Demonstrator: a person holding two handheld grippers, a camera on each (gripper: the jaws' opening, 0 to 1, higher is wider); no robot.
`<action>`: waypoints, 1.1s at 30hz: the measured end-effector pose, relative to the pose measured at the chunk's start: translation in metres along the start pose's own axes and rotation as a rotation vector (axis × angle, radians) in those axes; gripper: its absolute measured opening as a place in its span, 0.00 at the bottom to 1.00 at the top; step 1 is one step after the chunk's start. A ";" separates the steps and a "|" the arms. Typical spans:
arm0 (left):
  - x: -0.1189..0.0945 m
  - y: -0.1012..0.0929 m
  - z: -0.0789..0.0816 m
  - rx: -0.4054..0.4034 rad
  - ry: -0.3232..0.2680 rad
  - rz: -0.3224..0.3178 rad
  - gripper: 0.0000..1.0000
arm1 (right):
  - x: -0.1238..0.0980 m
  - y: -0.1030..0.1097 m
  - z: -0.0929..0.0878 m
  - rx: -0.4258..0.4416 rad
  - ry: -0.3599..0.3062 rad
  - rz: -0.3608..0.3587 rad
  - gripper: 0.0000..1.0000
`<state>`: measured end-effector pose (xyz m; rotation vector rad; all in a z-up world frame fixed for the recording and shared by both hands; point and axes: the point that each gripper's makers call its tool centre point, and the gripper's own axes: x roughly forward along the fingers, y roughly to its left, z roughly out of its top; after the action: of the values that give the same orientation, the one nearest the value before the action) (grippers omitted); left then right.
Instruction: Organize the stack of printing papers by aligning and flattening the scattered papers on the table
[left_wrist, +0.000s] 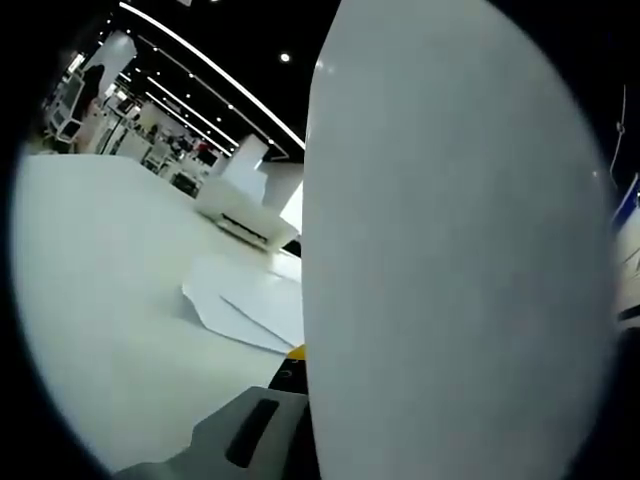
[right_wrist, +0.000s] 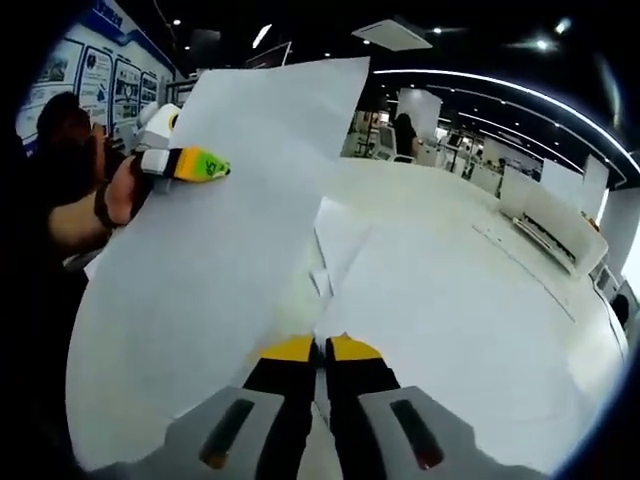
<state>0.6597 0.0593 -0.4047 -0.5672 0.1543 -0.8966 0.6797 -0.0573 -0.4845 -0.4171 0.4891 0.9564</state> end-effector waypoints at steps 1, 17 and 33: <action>0.000 0.000 0.000 0.000 0.000 0.000 0.06 | -0.001 -0.002 0.002 -0.006 -0.007 -0.003 0.00; 0.000 0.000 0.000 -0.005 0.000 -0.003 0.06 | -0.052 -0.035 0.053 -0.035 -0.162 -0.146 0.00; 0.001 0.002 -0.002 0.003 0.012 -0.005 0.06 | -0.160 -0.083 0.143 -0.138 -0.346 -0.345 0.00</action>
<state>0.6606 0.0590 -0.4069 -0.5599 0.1630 -0.9051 0.7029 -0.1290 -0.2674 -0.4330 0.0324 0.7085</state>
